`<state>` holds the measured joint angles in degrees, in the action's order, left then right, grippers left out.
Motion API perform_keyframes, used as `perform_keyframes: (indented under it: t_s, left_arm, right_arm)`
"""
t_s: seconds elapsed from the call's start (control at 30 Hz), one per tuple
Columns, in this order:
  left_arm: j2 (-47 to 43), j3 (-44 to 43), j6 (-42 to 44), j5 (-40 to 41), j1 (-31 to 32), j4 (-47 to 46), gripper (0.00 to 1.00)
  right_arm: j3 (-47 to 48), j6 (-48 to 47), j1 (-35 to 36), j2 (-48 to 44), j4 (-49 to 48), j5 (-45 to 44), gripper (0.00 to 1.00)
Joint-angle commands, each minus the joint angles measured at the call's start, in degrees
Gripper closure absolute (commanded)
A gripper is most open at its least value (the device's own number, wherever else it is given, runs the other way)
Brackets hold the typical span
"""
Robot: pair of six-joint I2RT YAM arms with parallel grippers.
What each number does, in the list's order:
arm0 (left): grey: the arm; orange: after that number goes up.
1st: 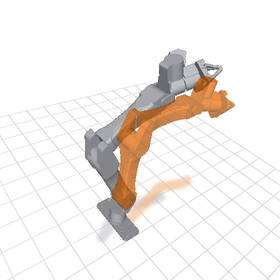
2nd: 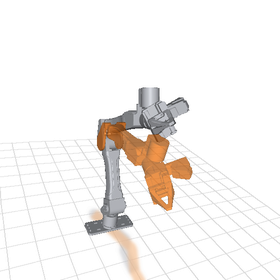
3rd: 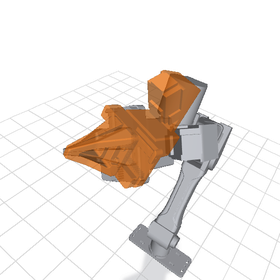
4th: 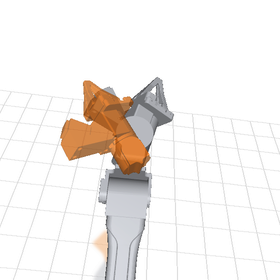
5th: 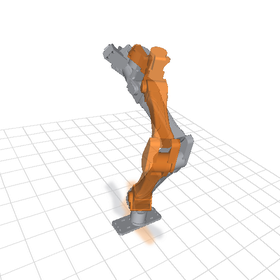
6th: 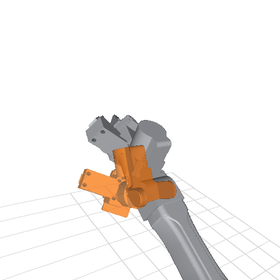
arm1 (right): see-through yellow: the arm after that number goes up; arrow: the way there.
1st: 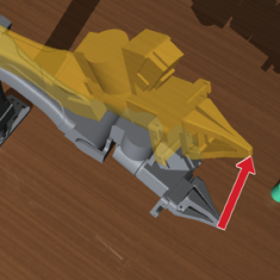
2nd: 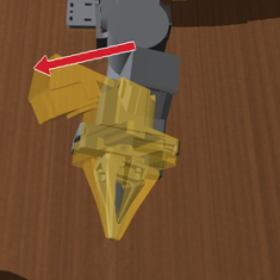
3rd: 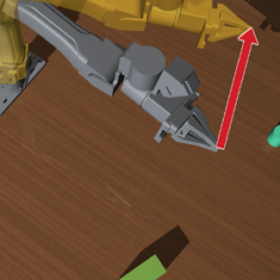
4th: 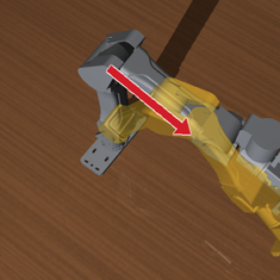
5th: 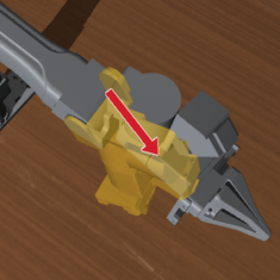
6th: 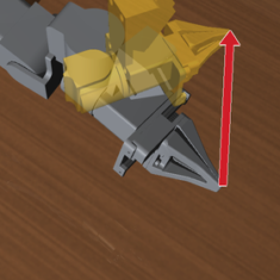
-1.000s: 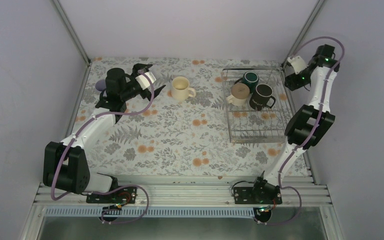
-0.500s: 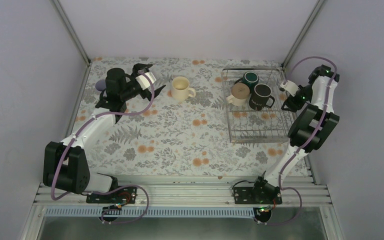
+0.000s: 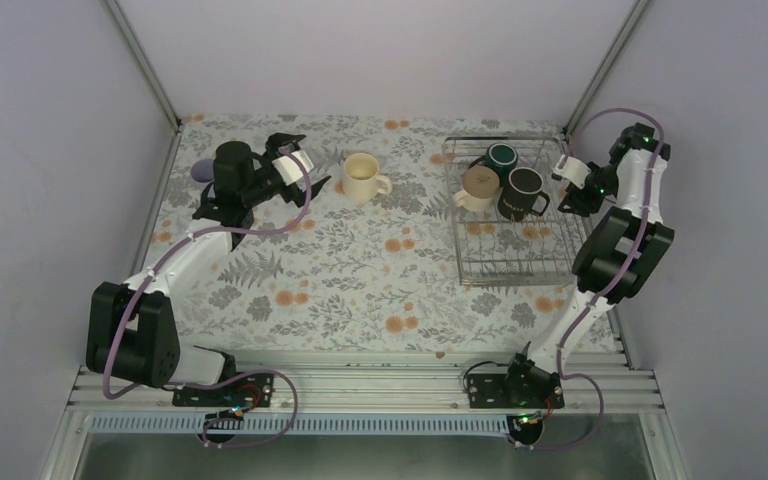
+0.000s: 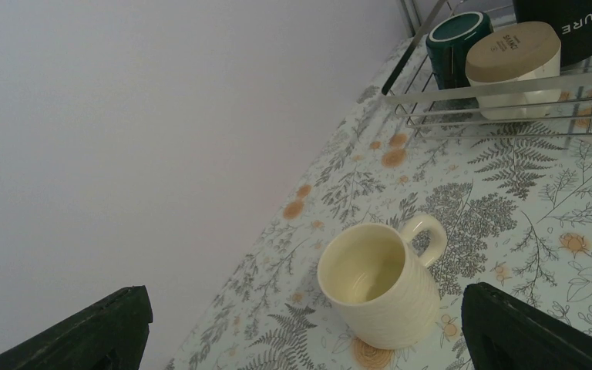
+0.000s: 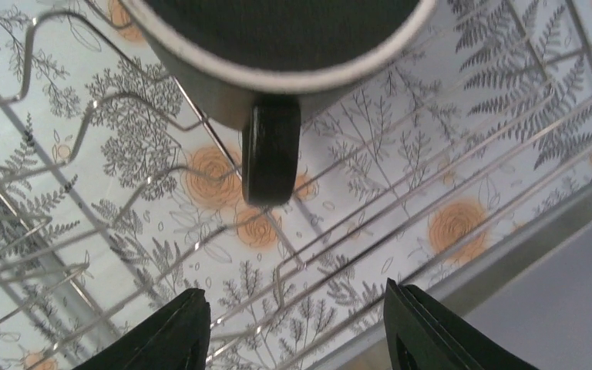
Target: Unload the cups from the dish rack
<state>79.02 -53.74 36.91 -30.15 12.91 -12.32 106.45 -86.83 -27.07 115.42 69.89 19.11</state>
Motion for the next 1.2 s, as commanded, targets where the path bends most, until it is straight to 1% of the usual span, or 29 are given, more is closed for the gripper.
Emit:
perform_keyframes:
  t_s: [0.0,0.27,0.43,0.57,0.67,0.7,0.83,0.9,0.93,1.03,1.13,1.17]
  left_arm:
    - [0.25,0.83,1.12,-0.23,-0.11,-2.36,0.00]
    - [0.86,1.31,1.42,-0.35,-0.25,-2.67,0.00]
    - [1.03,1.57,1.61,-0.84,-0.52,-2.58,0.00]
    - [1.27,1.21,1.64,-1.45,-0.69,-2.12,0.00]
    - [1.39,1.05,1.43,-2.12,-0.61,-2.03,0.00]
    - [1.38,1.01,1.36,-2.24,-0.60,-2.03,0.00]
    - [1.65,0.60,1.54,-2.05,-0.68,-1.61,0.00]
    - [1.59,0.54,1.78,-2.00,-0.65,-1.36,0.00]
    - [1.64,0.36,1.93,-1.94,-0.68,-1.25,0.00]
    - [2.40,-0.92,1.83,-1.00,-0.31,-1.03,0.00]
    - [4.52,-3.83,1.92,4.30,1.01,-0.63,0.00]
    - [4.95,-4.59,2.68,5.95,1.70,-1.02,0.00]
  right_arm:
    - [-0.96,-0.19,2.90,-1.14,-2.24,2.29,0.41]
    - [-0.59,3.28,6.68,1.11,-5.03,1.42,0.42]
    - [0.28,4.63,7.60,3.65,-5.37,0.42,0.49]
    - [2.35,5.08,7.50,6.50,-3.68,0.26,0.54]
    - [3.52,5.35,7.25,7.63,-3.85,0.54,0.59]
    - [3.64,5.35,7.26,7.88,-4.19,0.72,0.63]
    - [4.75,6.51,7.22,8.29,-4.62,2.48,0.87]
    - [5.62,6.54,7.15,8.34,-3.31,3.50,0.94]
    - [6.14,6.67,7.03,8.17,-2.66,3.85,0.96]
    - [8.81,7.09,6.36,6.97,0.42,6.02,0.96]
    - [12.91,8.82,5.04,4.29,3.64,10.54,0.96]
    - [12.53,9.19,4.79,2.38,3.67,11.65,0.96]
